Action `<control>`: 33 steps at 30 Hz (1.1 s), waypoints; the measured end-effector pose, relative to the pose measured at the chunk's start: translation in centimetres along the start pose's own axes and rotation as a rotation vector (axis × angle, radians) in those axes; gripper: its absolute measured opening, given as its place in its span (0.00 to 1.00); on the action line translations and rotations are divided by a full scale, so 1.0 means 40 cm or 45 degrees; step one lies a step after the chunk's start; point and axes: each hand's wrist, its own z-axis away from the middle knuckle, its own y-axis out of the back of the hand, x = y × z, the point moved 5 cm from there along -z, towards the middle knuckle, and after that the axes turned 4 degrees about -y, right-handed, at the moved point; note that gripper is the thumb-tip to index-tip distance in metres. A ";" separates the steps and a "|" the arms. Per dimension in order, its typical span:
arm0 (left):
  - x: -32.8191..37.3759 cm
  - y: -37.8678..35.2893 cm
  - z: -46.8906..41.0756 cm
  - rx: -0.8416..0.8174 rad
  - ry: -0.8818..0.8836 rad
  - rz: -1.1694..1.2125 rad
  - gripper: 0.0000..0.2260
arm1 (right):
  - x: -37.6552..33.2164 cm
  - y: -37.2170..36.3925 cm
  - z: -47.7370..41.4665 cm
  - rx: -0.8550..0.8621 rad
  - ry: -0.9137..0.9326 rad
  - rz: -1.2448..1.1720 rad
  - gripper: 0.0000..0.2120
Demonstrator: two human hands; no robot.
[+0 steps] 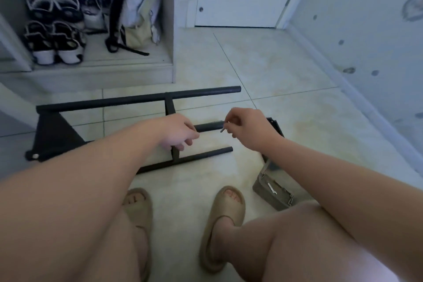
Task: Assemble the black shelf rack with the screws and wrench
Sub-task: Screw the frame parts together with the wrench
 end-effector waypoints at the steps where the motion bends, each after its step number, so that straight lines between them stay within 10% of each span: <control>1: -0.018 0.020 0.007 0.050 0.003 0.057 0.05 | -0.030 -0.009 -0.002 0.013 0.017 0.009 0.06; 15: -0.198 0.166 -0.029 0.345 0.032 -0.171 0.10 | -0.093 -0.189 -0.091 -0.316 -0.118 -0.060 0.11; 33: -0.241 0.120 -0.209 0.159 0.161 -0.034 0.23 | -0.057 -0.287 -0.208 -0.486 -0.073 -0.219 0.05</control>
